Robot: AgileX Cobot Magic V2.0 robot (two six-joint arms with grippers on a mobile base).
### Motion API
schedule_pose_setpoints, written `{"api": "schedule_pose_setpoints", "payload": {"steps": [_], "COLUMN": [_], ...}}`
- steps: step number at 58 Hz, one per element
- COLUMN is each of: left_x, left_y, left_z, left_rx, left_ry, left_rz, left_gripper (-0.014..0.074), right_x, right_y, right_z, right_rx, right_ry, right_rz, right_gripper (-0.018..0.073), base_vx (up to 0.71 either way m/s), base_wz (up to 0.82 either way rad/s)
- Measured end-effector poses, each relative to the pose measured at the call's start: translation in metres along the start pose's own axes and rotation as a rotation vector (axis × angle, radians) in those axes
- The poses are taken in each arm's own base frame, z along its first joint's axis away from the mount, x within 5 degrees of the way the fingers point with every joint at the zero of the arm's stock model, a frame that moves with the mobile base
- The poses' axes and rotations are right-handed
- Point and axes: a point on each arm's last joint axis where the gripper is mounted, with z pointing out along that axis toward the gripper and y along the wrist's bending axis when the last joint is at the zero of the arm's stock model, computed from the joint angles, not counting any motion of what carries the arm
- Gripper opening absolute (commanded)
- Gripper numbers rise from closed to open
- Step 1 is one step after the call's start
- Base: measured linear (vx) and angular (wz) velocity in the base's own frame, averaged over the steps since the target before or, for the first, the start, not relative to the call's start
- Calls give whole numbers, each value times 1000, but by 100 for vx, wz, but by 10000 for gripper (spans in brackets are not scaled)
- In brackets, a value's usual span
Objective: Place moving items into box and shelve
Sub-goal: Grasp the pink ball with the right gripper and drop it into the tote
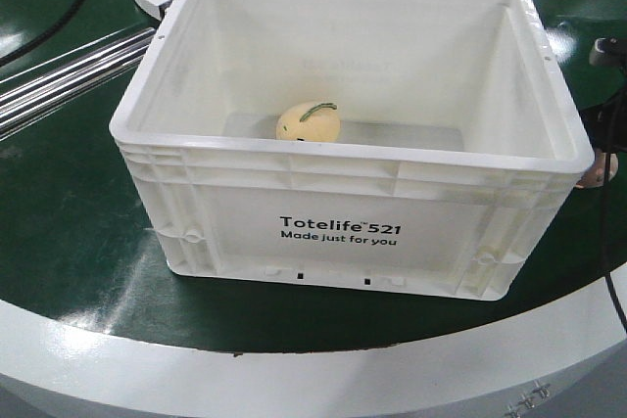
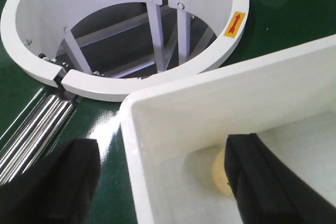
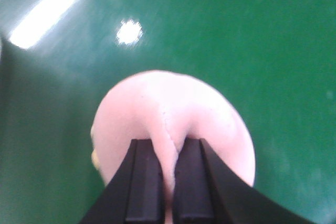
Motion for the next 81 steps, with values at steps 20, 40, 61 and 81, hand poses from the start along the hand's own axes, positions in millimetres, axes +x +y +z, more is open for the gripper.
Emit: {"api": "schedule_pose_setpoints", "payload": {"steps": [20,40,61,81], "left_x": [-4,-4,-2,3], "left_y": [-1,-1,-2,-2], "left_z": [0,0,0,0], "left_rx": [16,15,19,25], "left_ry": [-43,-41,-17,34], "left_rz": [-10,-9,-54,-67], "left_gripper": [589,589,589,589], "right_x": [-17,-28,-29,-44], "right_y": [17,59,178,193], "right_z": [-144,-268,-239,-218], "right_rx": [14,-233,-507,-442], "right_ry": [-230,-486,-402,-456], "right_rz": [-61,-49,-414,-315], "right_gripper": [-5,-5,174,530], "base_vx": [0,0,0,0], "base_wz": [0,0,0,0]}}
